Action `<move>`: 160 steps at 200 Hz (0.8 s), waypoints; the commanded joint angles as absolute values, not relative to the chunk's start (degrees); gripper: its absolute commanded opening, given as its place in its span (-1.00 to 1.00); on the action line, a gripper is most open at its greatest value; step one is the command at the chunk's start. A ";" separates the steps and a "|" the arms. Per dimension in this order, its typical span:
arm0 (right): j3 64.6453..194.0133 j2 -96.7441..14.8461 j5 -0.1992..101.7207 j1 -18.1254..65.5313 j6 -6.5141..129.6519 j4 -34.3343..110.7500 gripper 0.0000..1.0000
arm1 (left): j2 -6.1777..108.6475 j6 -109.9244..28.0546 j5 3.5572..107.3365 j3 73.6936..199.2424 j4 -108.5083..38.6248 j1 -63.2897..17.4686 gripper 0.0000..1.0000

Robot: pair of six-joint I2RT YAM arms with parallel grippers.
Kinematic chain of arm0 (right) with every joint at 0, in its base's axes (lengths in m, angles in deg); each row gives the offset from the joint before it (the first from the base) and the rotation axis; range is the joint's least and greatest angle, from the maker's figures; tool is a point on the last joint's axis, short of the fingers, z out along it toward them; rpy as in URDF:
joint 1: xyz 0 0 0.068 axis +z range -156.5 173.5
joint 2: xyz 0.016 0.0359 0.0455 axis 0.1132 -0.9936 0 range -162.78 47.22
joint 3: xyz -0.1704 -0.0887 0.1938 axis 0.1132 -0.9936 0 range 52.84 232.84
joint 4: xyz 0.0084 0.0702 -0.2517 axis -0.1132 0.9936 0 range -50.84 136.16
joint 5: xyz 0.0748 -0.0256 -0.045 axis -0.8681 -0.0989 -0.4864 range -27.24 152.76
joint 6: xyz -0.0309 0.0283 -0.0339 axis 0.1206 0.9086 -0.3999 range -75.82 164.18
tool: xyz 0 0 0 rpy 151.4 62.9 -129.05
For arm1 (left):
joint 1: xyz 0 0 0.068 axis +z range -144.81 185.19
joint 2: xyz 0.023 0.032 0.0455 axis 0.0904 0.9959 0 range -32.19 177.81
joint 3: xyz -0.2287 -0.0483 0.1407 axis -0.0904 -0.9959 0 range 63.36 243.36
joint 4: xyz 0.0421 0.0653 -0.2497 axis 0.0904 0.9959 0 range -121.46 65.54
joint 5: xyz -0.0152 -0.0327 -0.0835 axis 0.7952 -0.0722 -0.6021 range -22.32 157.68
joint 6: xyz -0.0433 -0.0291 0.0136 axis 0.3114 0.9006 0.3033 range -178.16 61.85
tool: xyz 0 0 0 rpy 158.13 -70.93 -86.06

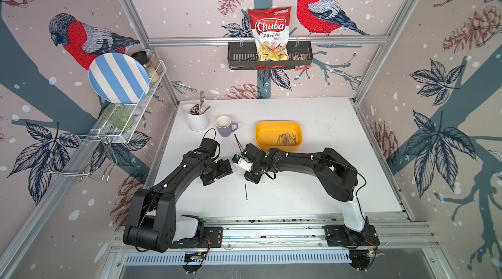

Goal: Put the nails on the desktop into the storage box
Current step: Pick up the nail from the center of the board.

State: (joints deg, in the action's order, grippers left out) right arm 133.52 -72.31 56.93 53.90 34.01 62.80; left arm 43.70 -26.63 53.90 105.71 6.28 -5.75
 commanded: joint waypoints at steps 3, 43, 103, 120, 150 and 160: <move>131.25 -72.62 57.84 53.32 35.05 73.39 -0.10 | 43.85 -27.39 52.92 105.55 4.82 -5.53 0.90; 131.57 -70.79 56.48 53.20 34.93 74.31 0.04 | 43.57 -27.48 52.65 105.53 4.88 -5.53 0.90; 129.58 -69.68 53.99 54.14 35.22 74.31 0.04 | 44.26 -27.66 52.37 105.46 4.57 -5.53 0.90; 128.93 -69.27 53.37 54.46 35.22 74.11 0.04 | 44.62 -27.75 52.21 105.48 4.57 -5.49 0.90; 128.50 -68.59 51.23 54.49 35.22 73.99 0.04 | 44.36 -27.70 52.21 105.41 4.57 -5.53 0.90; 128.60 -68.45 50.81 54.48 35.15 74.01 0.04 | 44.36 -27.74 52.12 105.38 4.56 -5.53 0.90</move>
